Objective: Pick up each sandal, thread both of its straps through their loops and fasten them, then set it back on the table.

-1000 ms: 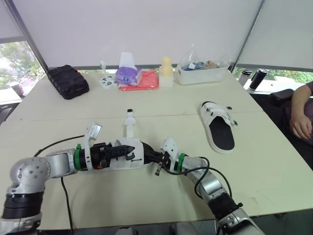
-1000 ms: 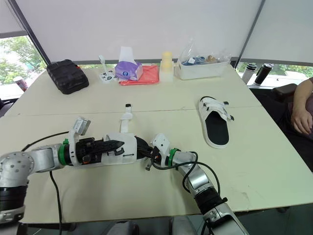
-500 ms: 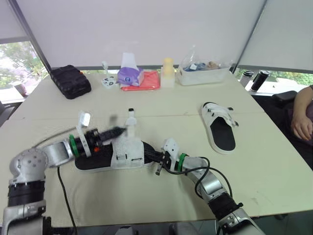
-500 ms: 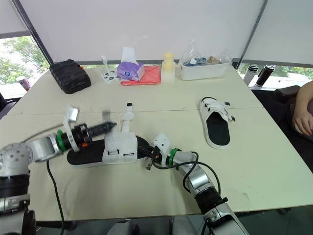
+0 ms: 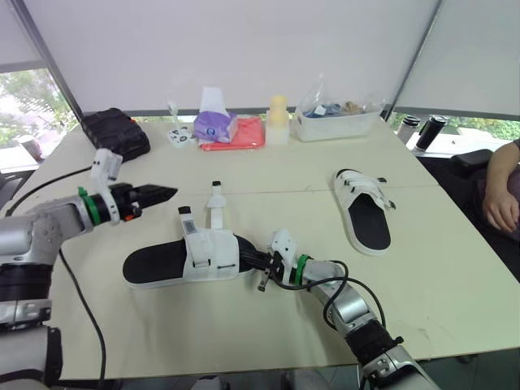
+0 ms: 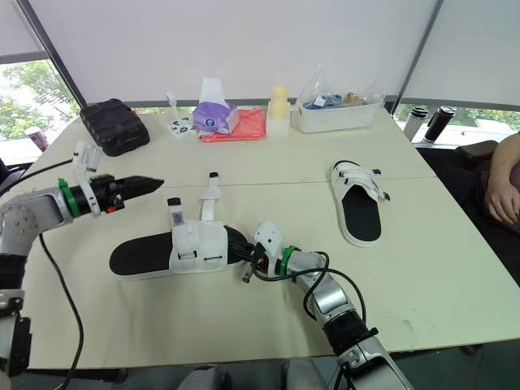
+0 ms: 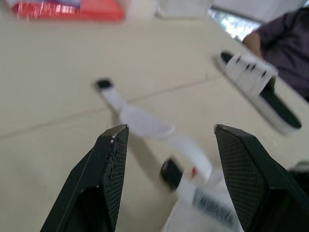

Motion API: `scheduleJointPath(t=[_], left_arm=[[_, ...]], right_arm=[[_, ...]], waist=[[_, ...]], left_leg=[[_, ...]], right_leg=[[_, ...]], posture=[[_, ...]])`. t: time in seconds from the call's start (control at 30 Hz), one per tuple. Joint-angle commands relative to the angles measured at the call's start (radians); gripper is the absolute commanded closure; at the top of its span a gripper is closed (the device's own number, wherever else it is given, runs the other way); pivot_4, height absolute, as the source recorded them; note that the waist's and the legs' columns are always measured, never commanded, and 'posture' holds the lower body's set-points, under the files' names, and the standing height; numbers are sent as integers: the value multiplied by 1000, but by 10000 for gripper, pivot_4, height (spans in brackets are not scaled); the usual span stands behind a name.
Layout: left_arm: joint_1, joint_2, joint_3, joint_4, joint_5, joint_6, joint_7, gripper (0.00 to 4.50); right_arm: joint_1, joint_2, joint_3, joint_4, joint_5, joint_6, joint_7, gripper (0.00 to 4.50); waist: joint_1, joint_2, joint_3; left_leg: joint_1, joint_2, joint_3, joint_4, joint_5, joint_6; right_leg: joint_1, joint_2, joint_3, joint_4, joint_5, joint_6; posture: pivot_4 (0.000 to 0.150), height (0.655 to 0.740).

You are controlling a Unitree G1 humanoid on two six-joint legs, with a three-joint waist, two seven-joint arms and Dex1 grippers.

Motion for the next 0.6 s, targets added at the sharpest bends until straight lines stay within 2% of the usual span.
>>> scheduleJointPath(t=[0.03, 0.27, 0.6], left_arm=[[27, 1, 7, -11, 26, -17, -42, 15926], [45, -65, 13, -54, 35, -1, -45, 15926], [-66, -180, -15, 67, 91, -23, -47, 15926]], right_arm=[[62, -24, 26, 118, -63, 74, -21, 45000], [65, -24, 25, 113, -63, 78, -20, 45000], [63, -25, 29, 111, -66, 82, -22, 45000]], waist=[[2, -1, 0], [3, -2, 0], [4, -4, -2]], left_leg=[[0, 0, 0, 0, 0, 0], [-1, 2, -1, 1, 0, 0], [-1, 2, -1, 1, 0, 0]], right_leg=[[0, 0, 0, 0, 0, 0], [0, -1, 0, 0, 0, 0], [0, -1, 0, 0, 0, 0]], posture=[[1500, 7400], [1500, 7400], [1500, 7400]])
